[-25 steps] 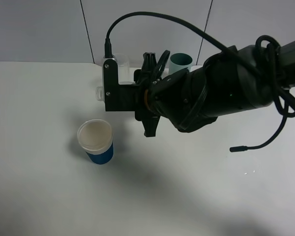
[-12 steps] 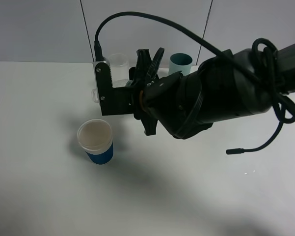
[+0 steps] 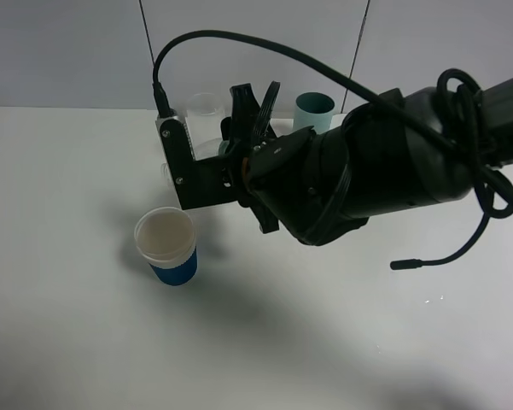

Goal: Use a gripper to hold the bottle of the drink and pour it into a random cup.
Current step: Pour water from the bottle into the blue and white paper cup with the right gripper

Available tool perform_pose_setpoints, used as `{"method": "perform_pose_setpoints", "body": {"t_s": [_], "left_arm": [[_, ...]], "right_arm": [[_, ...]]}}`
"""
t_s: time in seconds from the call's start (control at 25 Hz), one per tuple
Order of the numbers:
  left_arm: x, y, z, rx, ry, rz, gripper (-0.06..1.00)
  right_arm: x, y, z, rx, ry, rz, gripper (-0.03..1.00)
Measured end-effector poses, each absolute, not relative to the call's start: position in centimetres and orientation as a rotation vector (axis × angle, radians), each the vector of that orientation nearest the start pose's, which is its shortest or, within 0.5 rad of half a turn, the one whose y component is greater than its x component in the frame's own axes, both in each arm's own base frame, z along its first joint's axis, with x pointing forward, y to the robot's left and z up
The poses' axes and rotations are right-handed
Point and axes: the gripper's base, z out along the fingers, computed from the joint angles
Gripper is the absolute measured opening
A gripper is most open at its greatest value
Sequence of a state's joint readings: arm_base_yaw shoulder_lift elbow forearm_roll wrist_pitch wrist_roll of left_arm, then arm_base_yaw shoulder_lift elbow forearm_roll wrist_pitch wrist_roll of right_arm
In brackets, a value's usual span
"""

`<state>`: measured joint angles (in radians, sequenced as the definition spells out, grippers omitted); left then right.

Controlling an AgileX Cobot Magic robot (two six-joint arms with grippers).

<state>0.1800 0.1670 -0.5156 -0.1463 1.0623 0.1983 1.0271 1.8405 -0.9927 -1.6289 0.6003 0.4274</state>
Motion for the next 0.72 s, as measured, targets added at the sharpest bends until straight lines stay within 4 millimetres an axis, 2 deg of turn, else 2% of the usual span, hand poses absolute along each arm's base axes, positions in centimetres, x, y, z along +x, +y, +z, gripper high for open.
{"method": "perform_pose_setpoints", "body": {"t_s": [0.72], "left_arm": [[2.1,-0.8,28.11,0.014,2.187,0.033,0.99]], "right_arm": [[23.53,28.3,18.03,-1.904,1.215,-0.872,0.56]]}}
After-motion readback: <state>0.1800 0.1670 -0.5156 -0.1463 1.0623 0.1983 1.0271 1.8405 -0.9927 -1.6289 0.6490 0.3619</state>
